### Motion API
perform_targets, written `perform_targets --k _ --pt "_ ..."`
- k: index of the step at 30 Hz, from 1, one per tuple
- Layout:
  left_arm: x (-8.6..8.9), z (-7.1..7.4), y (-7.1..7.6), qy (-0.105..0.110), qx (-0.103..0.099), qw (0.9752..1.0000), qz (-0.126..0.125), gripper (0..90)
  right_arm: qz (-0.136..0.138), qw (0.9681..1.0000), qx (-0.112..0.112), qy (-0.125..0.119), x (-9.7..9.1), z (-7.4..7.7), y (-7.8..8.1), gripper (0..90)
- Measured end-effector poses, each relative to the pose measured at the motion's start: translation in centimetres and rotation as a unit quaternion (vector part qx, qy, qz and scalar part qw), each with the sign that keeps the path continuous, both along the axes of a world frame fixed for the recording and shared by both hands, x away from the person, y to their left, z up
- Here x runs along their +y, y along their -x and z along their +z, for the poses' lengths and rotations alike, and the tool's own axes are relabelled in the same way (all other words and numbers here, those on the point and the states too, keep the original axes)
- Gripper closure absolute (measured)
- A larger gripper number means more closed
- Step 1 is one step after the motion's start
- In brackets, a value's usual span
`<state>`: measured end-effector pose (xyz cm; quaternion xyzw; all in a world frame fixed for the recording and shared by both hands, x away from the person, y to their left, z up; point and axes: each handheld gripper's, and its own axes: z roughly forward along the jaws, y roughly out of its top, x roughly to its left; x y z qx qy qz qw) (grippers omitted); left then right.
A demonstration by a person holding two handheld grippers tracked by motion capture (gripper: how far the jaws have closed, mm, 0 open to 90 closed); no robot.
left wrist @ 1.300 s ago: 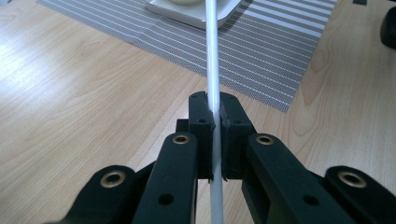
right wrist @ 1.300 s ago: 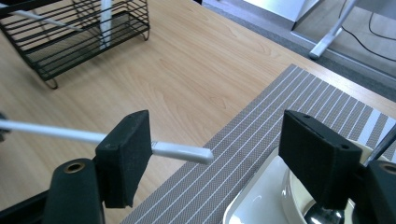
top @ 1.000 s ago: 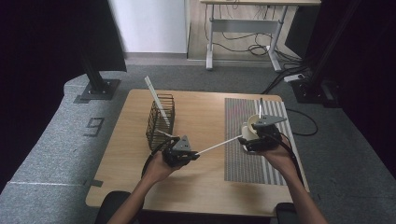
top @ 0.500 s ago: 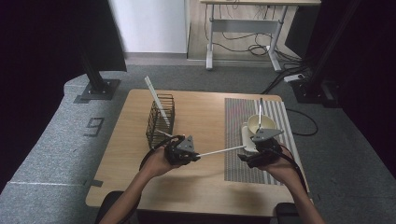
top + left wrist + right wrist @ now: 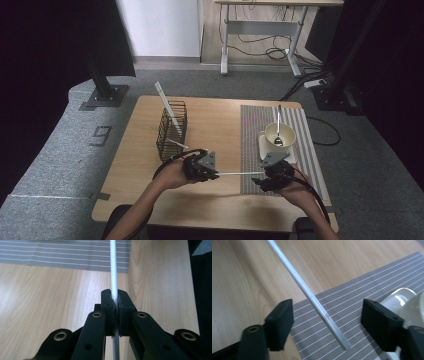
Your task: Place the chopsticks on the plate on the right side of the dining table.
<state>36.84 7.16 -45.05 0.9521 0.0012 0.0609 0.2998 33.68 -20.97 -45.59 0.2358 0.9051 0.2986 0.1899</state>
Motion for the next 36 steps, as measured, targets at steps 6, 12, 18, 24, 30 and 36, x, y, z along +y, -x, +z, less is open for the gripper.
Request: perform_targets --k 6,12,18,24,30,36 --pt "-0.5 -0.1 0.4 -0.021 -0.008 0.9994 -0.025 85.7 0.025 0.9991 0.012 0.033 1.0 -1.1 0.5 42.0" --pt "-1.0 -0.4 0.7 -0.045 -0.015 0.9978 -0.046 85.7 0.041 0.9971 0.026 0.059 1.7 -2.0 1.1 50.1" --pt "-1.4 -0.8 1.0 -0.054 -0.014 0.9968 -0.058 85.7 0.048 0.9952 0.042 0.074 1.9 -2.7 1.4 58.0" --pt "-1.6 -1.0 1.0 -0.060 -0.012 0.9962 -0.063 85.7 0.057 0.9936 0.050 0.084 2.0 -3.3 1.5 69.9" --pt "-1.5 -1.1 1.0 -0.055 -0.011 0.9965 -0.062 85.7 0.068 0.9930 0.049 0.083 1.9 -3.3 1.7 76.5" --pt "-1.0 -1.0 0.9 -0.029 -0.033 0.9976 -0.053 81.9 0.090 0.9914 0.058 0.076 1.7 -2.9 1.9 79.7"
